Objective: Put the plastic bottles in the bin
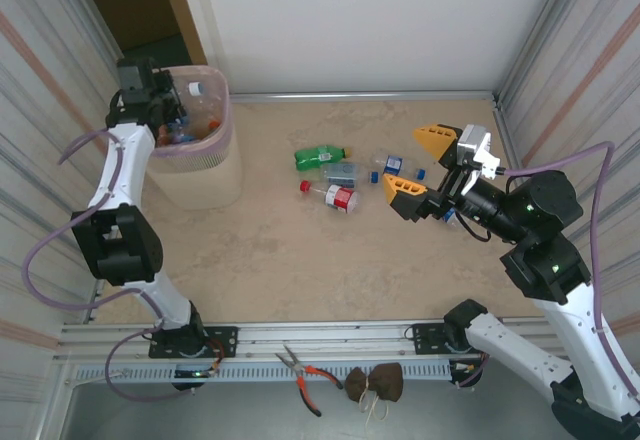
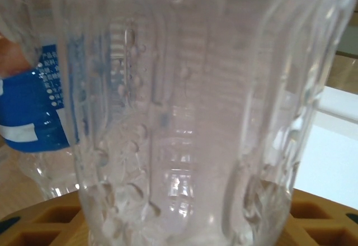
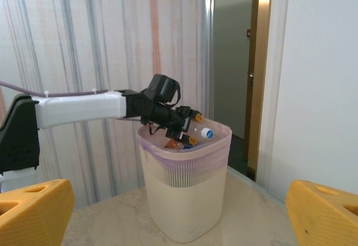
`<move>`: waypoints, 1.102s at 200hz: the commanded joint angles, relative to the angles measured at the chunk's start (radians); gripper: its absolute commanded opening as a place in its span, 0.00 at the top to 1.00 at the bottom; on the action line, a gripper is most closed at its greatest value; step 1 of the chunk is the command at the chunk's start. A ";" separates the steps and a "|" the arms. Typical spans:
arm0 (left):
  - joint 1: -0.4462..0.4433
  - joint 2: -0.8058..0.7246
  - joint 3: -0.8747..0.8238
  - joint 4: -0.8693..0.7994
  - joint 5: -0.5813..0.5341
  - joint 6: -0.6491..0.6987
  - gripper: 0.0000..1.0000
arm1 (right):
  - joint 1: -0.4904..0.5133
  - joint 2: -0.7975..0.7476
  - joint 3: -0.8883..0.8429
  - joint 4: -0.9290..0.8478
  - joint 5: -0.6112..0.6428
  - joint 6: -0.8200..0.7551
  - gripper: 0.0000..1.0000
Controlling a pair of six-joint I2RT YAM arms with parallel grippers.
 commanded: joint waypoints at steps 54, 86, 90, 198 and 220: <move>0.019 -0.018 0.087 -0.042 0.036 -0.027 0.21 | 0.003 -0.008 0.000 0.006 0.015 -0.001 0.04; 0.019 -0.073 0.080 -0.069 0.026 -0.020 0.20 | 0.004 -0.007 0.002 0.012 0.010 0.004 0.04; 0.019 -0.081 0.074 -0.067 0.025 -0.021 0.20 | 0.004 -0.005 0.002 0.013 0.009 0.004 0.04; 0.050 -0.084 0.128 -0.055 0.075 0.088 0.43 | 0.004 0.008 0.007 0.030 -0.010 0.017 0.04; 0.069 -0.051 0.158 -0.022 0.105 0.136 0.54 | 0.004 0.010 0.015 0.025 -0.013 0.013 0.04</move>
